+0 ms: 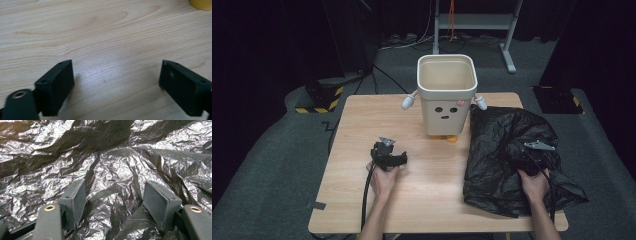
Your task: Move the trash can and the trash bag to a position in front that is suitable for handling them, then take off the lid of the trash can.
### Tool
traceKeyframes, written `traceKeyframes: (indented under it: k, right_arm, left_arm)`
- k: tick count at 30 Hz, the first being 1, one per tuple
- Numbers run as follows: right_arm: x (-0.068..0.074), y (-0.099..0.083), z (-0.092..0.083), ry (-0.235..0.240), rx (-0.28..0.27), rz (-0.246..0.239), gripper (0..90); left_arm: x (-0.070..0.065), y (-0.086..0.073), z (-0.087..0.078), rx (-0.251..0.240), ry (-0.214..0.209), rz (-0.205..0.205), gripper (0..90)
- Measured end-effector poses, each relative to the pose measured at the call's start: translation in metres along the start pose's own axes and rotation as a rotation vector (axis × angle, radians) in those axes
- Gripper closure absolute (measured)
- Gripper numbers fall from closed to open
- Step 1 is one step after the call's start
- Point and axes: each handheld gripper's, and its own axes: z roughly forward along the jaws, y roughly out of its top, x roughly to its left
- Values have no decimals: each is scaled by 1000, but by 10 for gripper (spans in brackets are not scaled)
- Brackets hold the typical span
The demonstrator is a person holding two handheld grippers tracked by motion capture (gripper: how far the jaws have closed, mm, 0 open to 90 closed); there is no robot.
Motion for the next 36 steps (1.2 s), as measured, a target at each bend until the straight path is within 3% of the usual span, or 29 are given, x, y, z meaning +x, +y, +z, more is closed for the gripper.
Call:
traceKeyframes:
  k: [4, 7, 18, 25, 31, 36]
  right_arm:
    - [1, 0, 0, -6, 1, 7, 347]
    - [1, 1, 1, -7, 1, 8, 348]
    - [1, 1, 1, -7, 1, 8, 348]
    - [1, 1, 1, -5, 2, 9, 347]
    - [1, 1, 1, -4, 1, 5, 344]
    - [1, 1, 1, -2, 1, 3, 343]
  left_arm:
    - [-1, 0, -2, 9, -11, 8, 160]
    - [-3, -1, -4, 6, -46, 21, 189]
    - [-11, 4, -15, -48, -110, 46, 197]
    - [-18, 15, -20, -28, -191, 53, 200]
    - [-20, 25, -25, -14, -208, 72, 213]
    - [-20, 30, -30, -22, -228, 62, 202]
